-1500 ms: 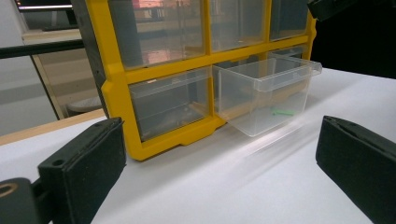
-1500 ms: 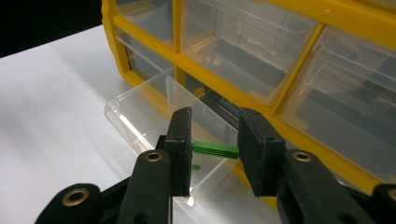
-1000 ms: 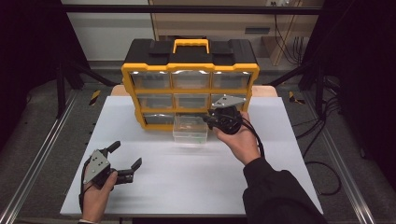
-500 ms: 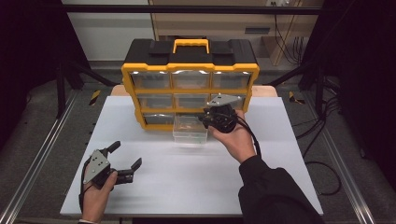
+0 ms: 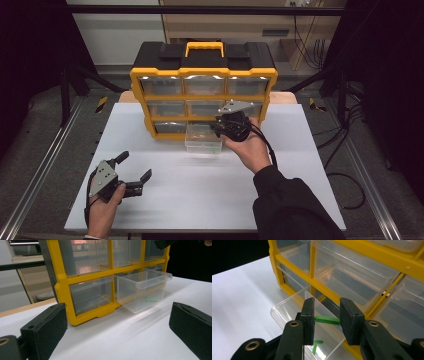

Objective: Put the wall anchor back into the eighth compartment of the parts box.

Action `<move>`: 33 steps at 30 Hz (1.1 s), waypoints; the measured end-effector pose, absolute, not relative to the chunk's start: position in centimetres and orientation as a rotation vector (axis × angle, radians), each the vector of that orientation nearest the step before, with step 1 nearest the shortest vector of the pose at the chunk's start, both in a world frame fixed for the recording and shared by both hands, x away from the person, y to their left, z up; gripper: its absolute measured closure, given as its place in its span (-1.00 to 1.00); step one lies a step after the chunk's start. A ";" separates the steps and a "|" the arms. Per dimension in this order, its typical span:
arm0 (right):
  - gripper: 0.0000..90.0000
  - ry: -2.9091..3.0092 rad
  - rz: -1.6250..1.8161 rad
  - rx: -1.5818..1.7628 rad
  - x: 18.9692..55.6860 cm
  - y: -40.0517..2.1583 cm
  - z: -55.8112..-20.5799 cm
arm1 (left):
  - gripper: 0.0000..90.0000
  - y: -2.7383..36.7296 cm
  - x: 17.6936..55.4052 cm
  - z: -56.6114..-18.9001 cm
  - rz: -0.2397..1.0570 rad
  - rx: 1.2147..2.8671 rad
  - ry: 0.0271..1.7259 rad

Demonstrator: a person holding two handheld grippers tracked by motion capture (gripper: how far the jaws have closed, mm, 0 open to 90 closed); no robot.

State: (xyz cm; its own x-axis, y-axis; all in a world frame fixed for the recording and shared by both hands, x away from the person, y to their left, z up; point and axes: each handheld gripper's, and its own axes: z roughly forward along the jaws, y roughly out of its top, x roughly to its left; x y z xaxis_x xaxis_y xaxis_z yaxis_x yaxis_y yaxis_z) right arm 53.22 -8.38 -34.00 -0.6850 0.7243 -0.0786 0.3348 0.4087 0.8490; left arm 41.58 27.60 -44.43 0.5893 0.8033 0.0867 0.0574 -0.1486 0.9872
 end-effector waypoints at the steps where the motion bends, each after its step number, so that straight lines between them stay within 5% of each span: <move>1: 0.46 2.236 1.198 0.908 53.2 -8.3 -34.0 | -0.98 27.6 41.6 -44.4 0.765 1.603 0.738; 17: 0.45 2.295 1.158 0.894 53.7 -6.8 -35.2 | -0.98 27.5 41.6 -44.5 0.764 1.606 0.737; 33: -0.43 2.226 1.172 0.908 52.2 -7.1 -34.0 | -0.98 27.4 41.7 -44.6 0.764 1.619 0.739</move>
State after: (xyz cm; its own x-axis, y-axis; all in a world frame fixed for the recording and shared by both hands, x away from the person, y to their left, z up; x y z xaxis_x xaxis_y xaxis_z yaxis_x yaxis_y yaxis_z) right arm 52.17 -7.09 -34.02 -0.6746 0.7322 -0.0935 0.3372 0.4184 0.8434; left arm 41.67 27.41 -44.58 0.5911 0.8014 0.0914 0.0644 -0.1598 0.9850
